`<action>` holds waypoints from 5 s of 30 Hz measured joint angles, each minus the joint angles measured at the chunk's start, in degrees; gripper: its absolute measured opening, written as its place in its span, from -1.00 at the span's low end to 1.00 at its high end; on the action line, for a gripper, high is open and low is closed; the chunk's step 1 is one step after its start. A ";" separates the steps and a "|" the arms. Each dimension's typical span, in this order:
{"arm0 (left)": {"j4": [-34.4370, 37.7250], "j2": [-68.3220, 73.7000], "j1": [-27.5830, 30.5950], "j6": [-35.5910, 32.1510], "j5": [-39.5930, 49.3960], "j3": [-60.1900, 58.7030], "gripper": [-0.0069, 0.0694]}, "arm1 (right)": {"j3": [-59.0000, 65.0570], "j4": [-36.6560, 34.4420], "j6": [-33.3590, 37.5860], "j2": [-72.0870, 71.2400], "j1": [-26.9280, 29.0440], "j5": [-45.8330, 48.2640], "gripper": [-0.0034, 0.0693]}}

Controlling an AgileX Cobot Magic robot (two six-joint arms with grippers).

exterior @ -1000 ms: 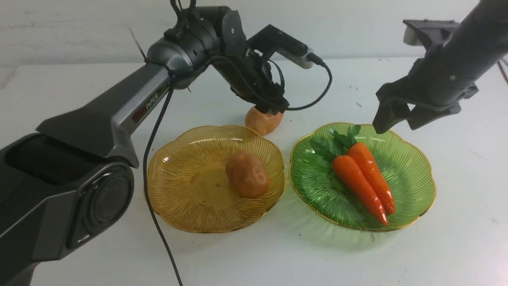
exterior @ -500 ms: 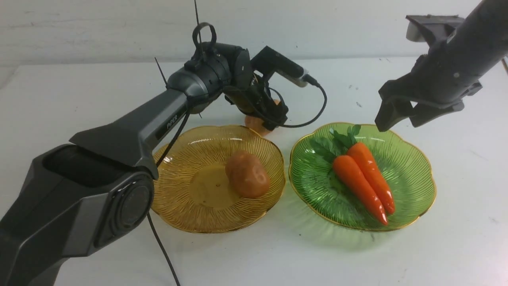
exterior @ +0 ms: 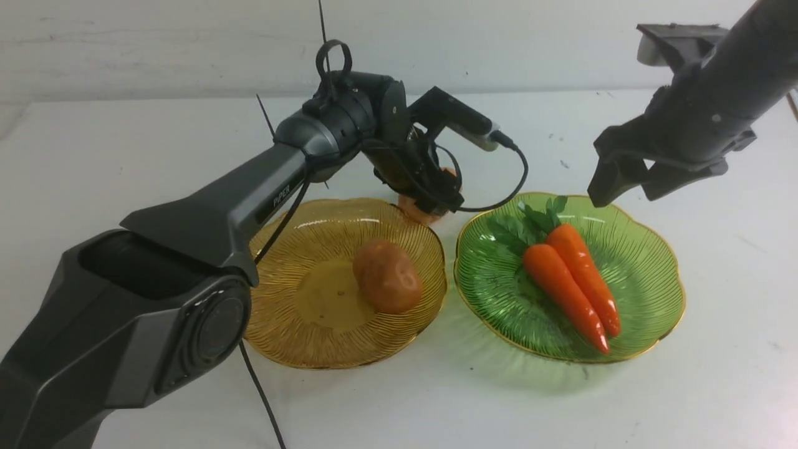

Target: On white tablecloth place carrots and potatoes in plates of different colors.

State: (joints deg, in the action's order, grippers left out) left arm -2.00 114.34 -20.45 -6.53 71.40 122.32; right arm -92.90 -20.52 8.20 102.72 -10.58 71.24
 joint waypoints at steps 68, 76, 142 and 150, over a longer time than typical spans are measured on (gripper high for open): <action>9.06 -96.86 5.09 4.40 -21.21 -82.52 -0.83 | 61.03 14.39 -11.95 -85.01 -3.44 -51.08 -0.95; 9.06 -100.94 5.09 4.45 -21.33 -82.59 -0.83 | 61.03 14.39 -11.95 -85.01 -3.44 -51.08 -0.95; 2.00 -115.03 16.95 2.47 -49.82 -123.97 -0.83 | 61.08 14.51 -11.95 -85.01 -3.44 -47.42 -0.95; 2.00 -115.03 16.95 2.47 -49.82 -123.97 -0.83 | 61.92 16.39 -11.34 -86.48 -3.08 -47.49 -0.95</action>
State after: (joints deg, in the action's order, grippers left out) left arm 0.00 -0.69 -3.50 -4.06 21.58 -1.65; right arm -30.98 -4.13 -3.15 16.24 -13.66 23.75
